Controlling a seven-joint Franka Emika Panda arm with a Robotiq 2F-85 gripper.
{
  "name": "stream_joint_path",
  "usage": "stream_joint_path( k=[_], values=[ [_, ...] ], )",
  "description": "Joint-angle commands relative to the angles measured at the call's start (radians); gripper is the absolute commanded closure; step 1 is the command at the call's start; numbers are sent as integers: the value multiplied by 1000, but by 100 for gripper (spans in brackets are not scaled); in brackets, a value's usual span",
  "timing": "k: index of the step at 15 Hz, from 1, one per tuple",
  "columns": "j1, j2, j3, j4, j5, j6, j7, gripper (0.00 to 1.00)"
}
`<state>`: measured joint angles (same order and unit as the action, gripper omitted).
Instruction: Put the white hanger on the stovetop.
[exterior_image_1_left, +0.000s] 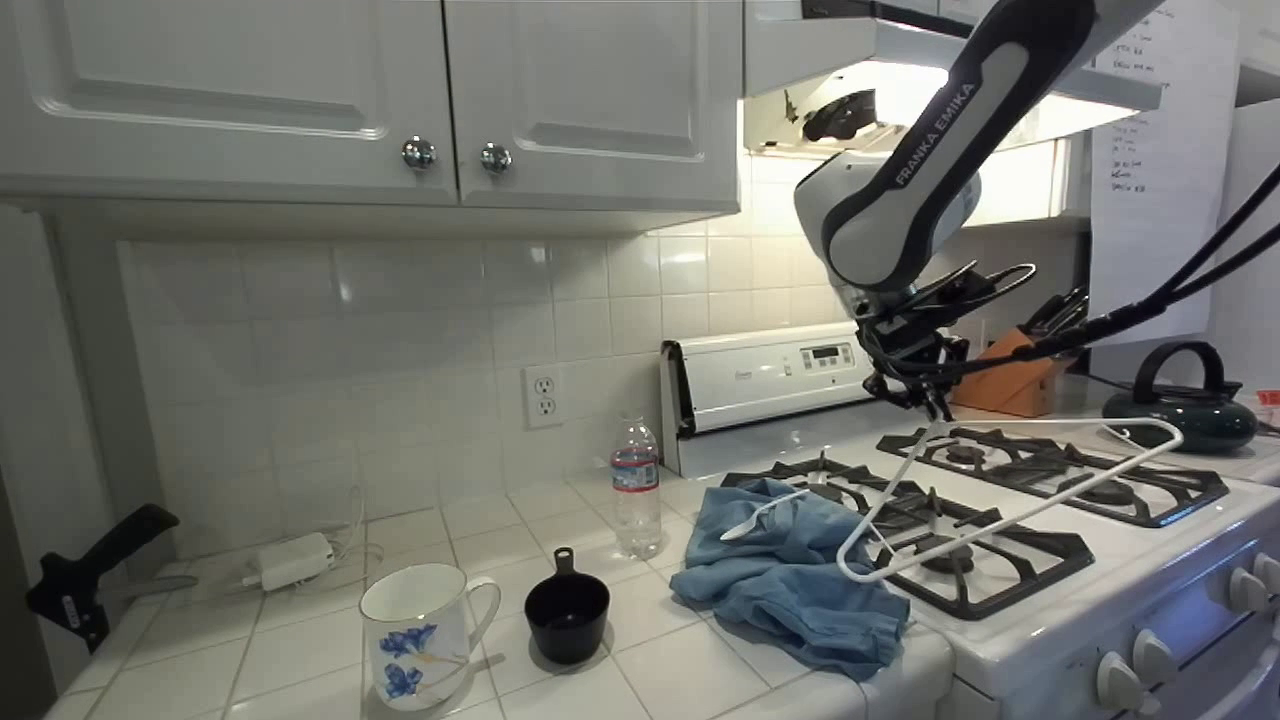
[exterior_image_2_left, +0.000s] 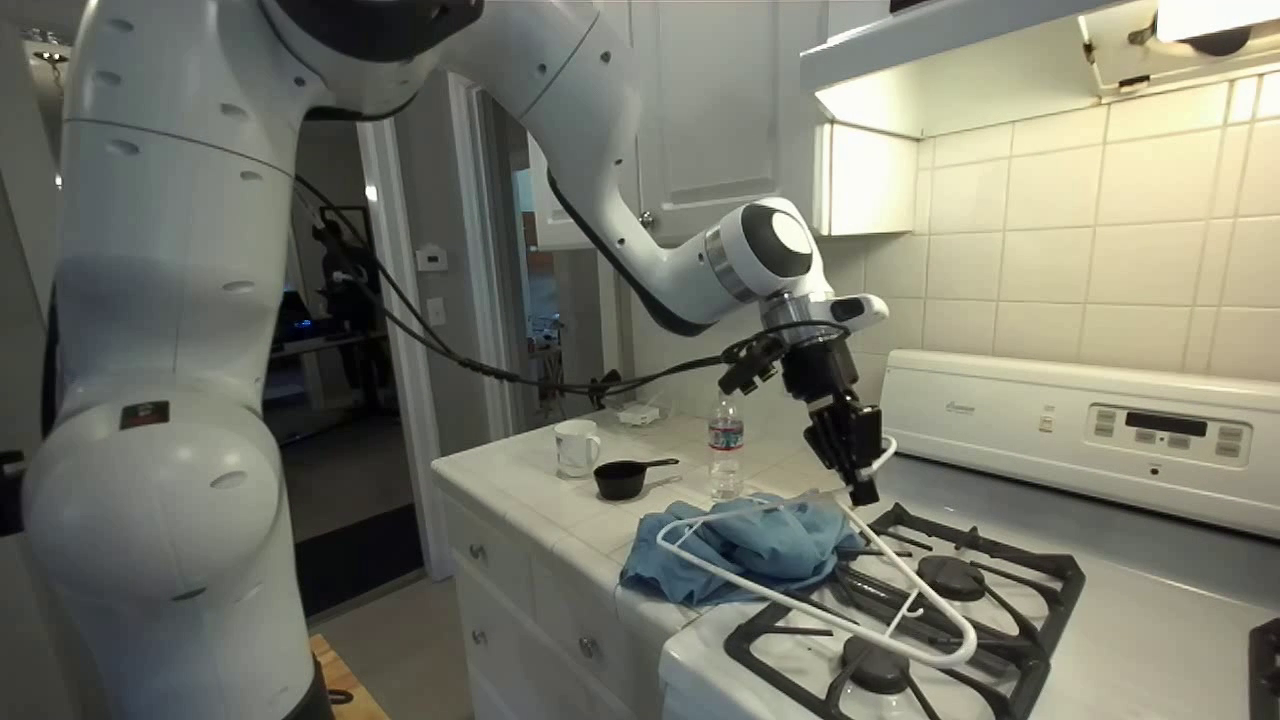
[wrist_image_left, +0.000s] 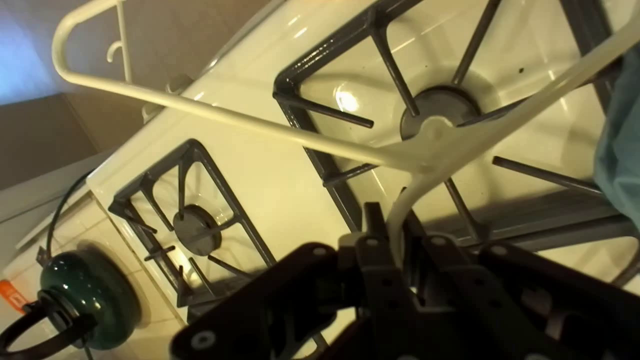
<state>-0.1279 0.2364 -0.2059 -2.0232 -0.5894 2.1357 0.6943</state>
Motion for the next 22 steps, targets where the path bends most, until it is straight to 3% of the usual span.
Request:
stream_joint_path(
  k=[1, 4, 11, 13, 14, 17, 22],
  values=[
    [1, 120, -33, 112, 30, -74, 63, 97],
    [4, 190, -65, 175, 30, -59, 190, 97],
    [3, 288, -72, 206, 56, -10, 295, 97],
    [3, 309, -73, 196, 79, -10, 312, 87],
    [2, 321, -73, 197, 94, -9, 319, 65],
    [7, 347, -79, 216, 126, -7, 331, 55],
    [61, 284, -85, 242, 87, 18, 348, 19]
  ],
)
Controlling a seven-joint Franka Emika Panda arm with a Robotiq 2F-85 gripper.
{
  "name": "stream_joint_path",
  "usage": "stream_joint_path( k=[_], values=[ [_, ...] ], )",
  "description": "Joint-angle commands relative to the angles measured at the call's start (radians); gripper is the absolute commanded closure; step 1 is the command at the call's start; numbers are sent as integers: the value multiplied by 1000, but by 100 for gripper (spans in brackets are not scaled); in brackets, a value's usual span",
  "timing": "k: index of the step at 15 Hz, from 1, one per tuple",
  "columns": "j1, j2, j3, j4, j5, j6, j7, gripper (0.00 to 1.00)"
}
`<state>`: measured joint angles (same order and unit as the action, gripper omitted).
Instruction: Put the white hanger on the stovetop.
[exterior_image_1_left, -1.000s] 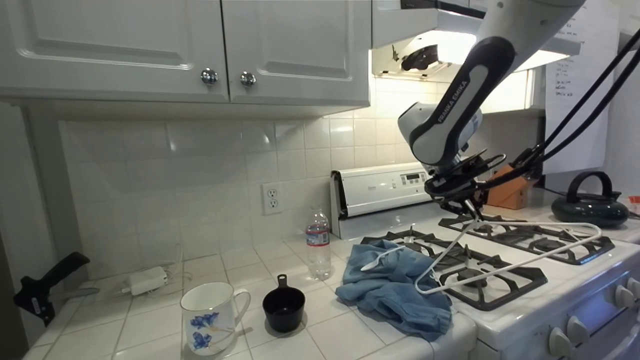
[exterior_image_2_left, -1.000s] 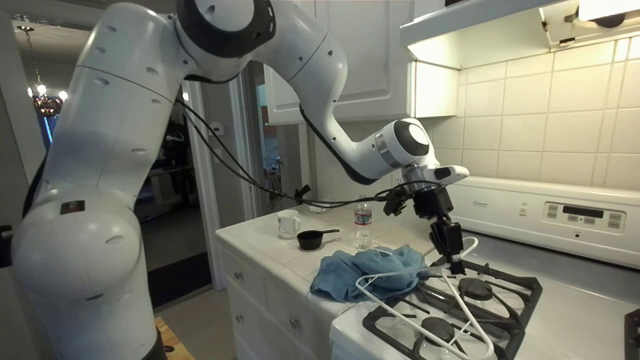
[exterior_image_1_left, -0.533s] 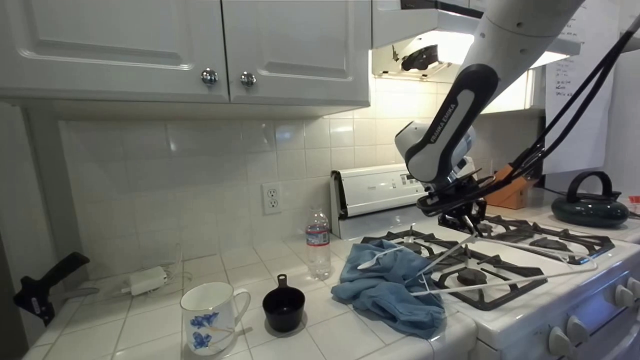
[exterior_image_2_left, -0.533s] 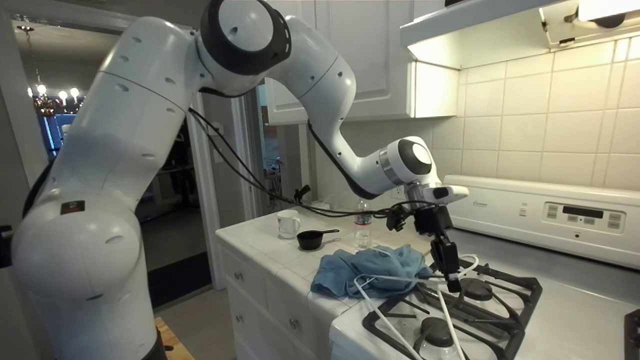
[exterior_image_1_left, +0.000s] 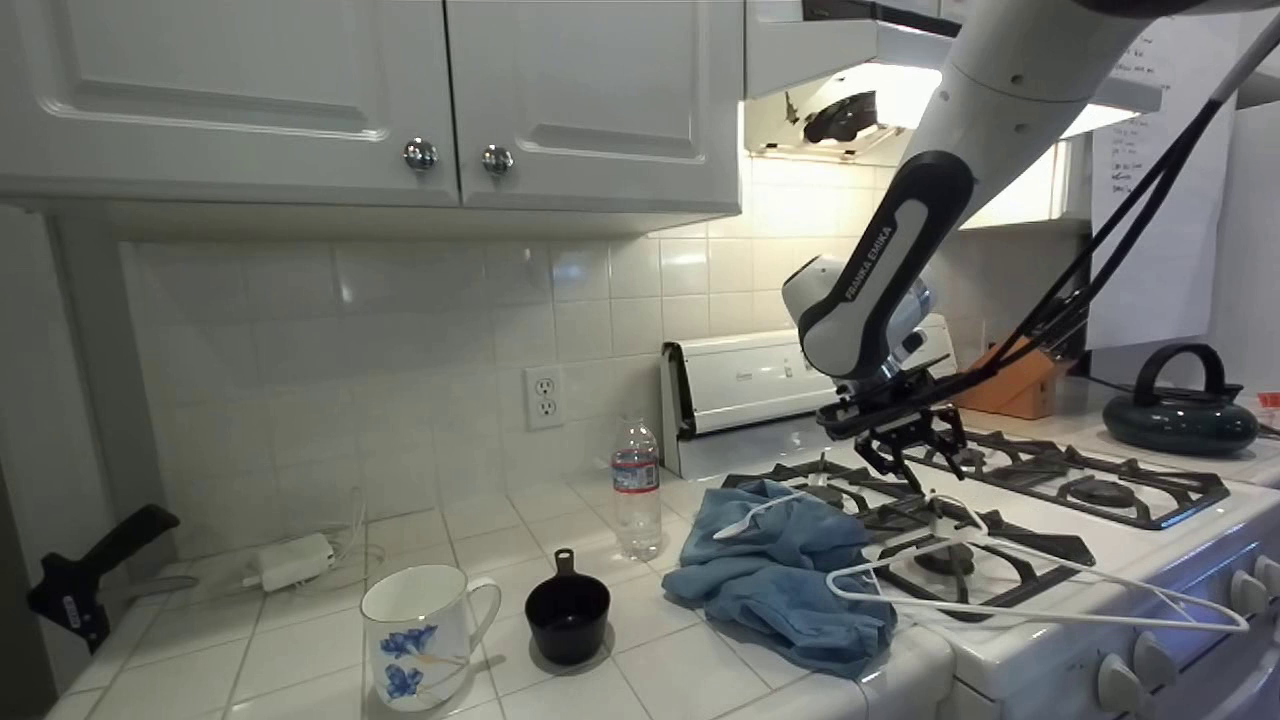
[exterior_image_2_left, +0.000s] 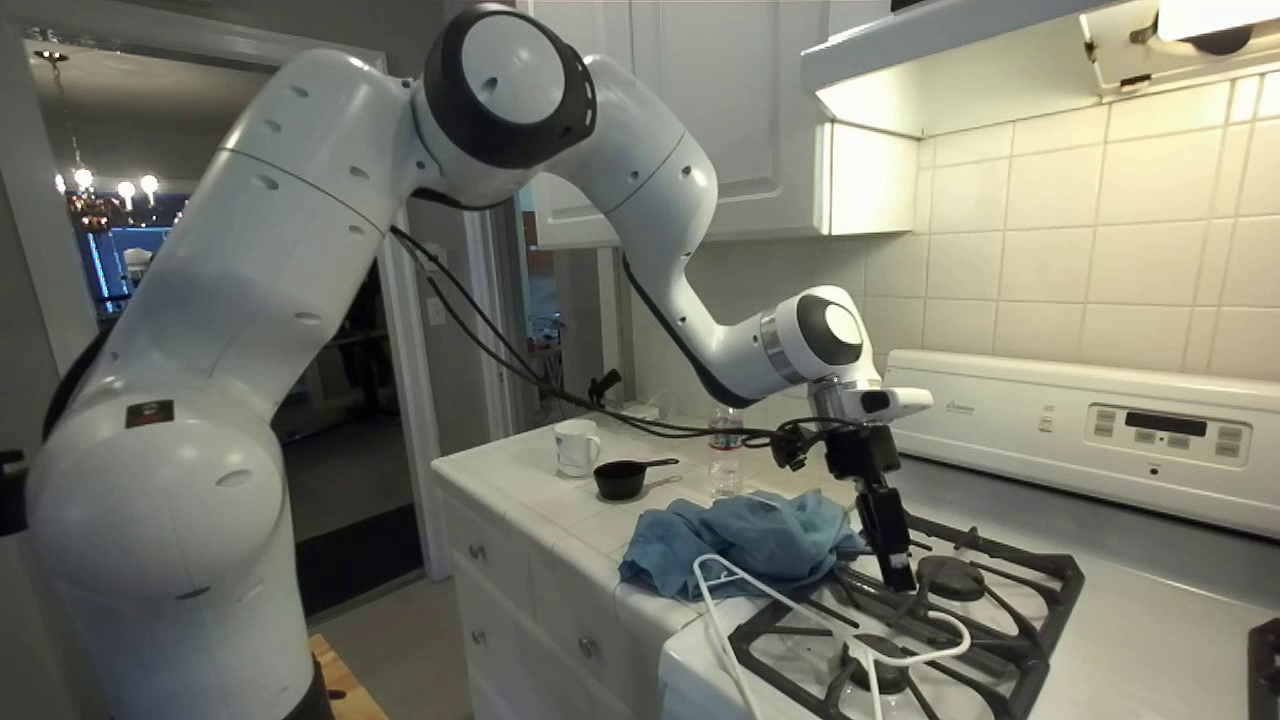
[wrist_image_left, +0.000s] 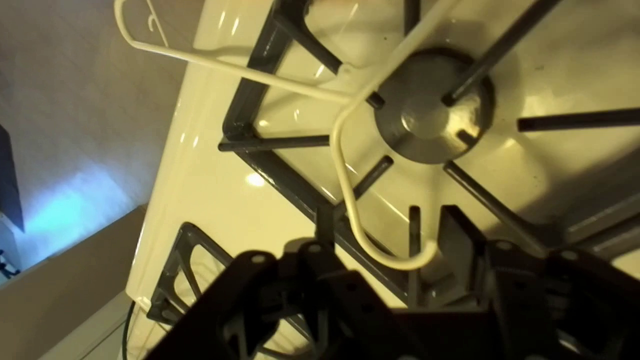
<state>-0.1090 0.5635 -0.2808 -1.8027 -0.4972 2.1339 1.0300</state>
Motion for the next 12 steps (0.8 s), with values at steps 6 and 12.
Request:
stream_joint_path(
  k=[6, 12],
  values=[
    [86, -232, 47, -5, 20, 75, -128, 0],
    [55, -406, 108, -156, 101, 247, -416, 0]
  ],
)
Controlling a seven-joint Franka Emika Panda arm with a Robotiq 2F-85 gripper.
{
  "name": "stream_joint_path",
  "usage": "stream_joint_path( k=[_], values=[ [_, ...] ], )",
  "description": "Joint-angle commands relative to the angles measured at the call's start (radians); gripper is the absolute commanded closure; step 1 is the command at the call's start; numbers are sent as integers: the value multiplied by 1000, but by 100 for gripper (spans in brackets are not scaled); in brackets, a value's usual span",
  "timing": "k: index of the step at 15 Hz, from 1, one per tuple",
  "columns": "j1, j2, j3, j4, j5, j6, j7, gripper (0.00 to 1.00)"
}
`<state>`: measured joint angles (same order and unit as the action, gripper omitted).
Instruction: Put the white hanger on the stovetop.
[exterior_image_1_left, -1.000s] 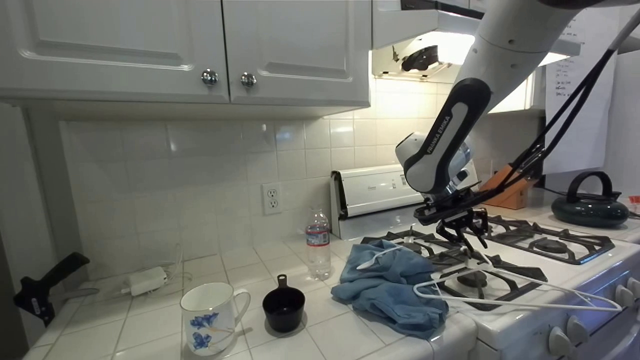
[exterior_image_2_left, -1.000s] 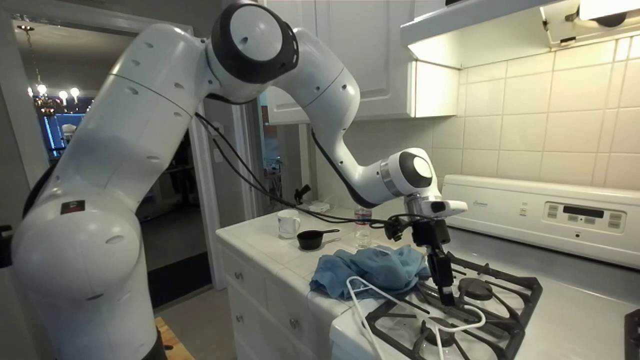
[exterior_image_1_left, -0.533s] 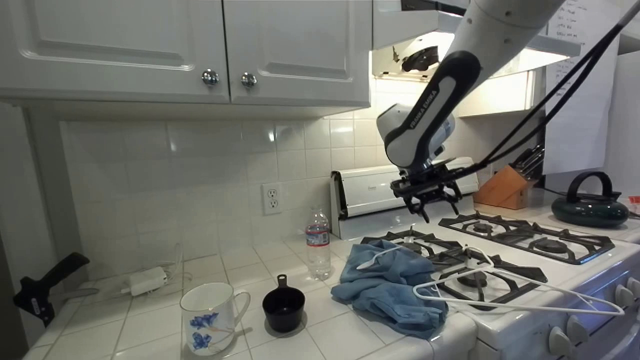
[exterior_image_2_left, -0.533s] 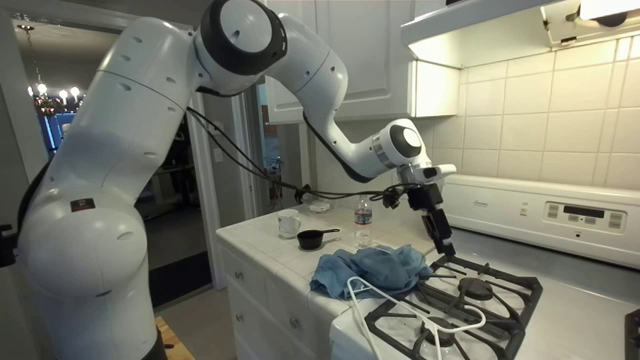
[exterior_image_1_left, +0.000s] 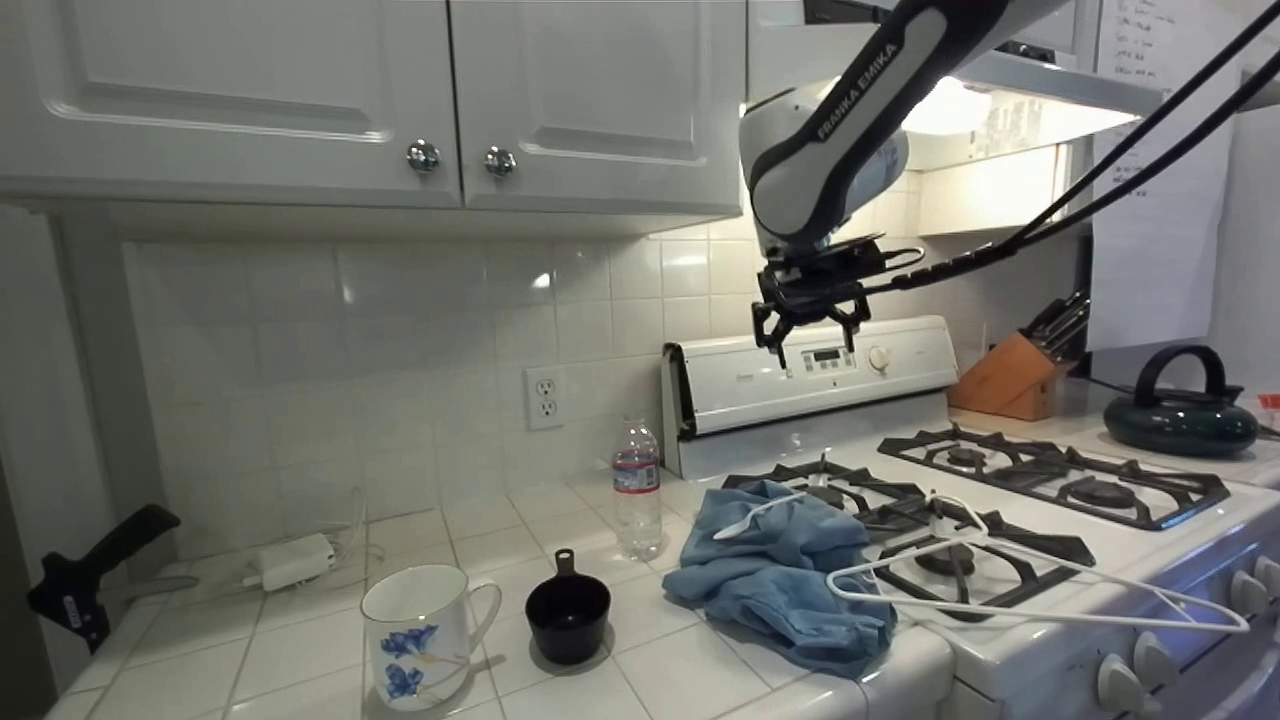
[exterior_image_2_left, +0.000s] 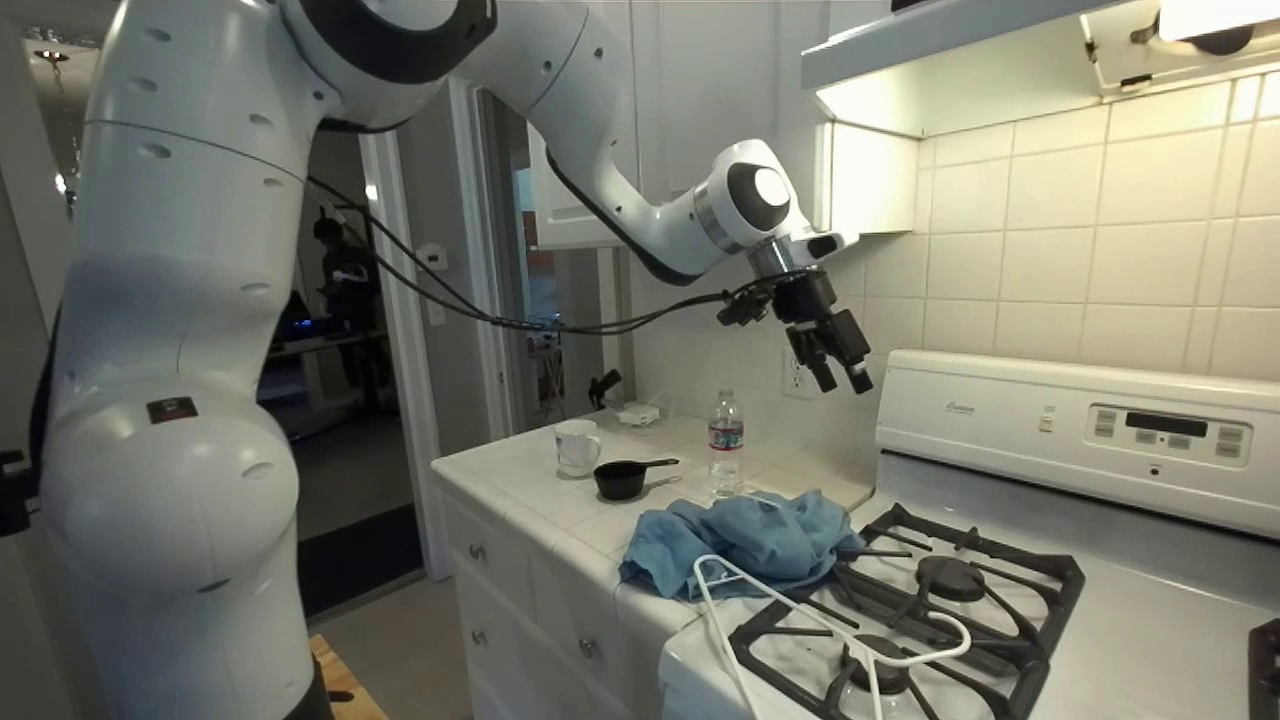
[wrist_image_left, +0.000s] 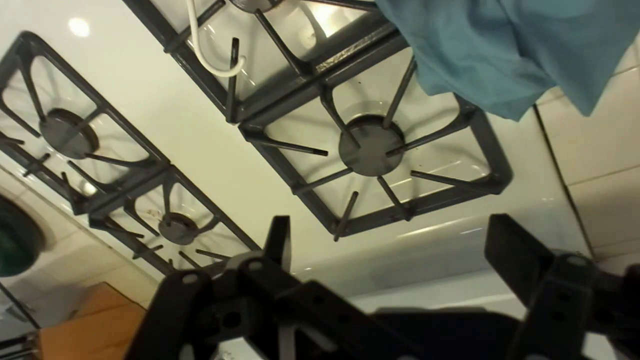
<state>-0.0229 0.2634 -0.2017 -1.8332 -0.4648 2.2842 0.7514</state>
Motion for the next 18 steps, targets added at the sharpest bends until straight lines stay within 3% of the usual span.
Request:
stream_joint_path(
  k=[1, 3, 6, 10, 13, 14, 15, 18],
  values=[
    [-38, -136, 35, -164, 100, 130, -192, 0],
    [-49, -193, 48, -241, 177, 181, -316, 0],
    [-45, -308, 76, -348, 305, 166, -509, 0],
    [-23, -487, 103, -442, 444, 80, -766, 0],
    [7, -585, 95, -453, 514, -58, -946, 0],
    [7, -601, 98, -445, 497, -104, -958, 0],
    [-9, -538, 108, -412, 470, -51, -889, 0],
    [-8, -557, 107, -414, 470, -63, -895, 0]
  ],
)
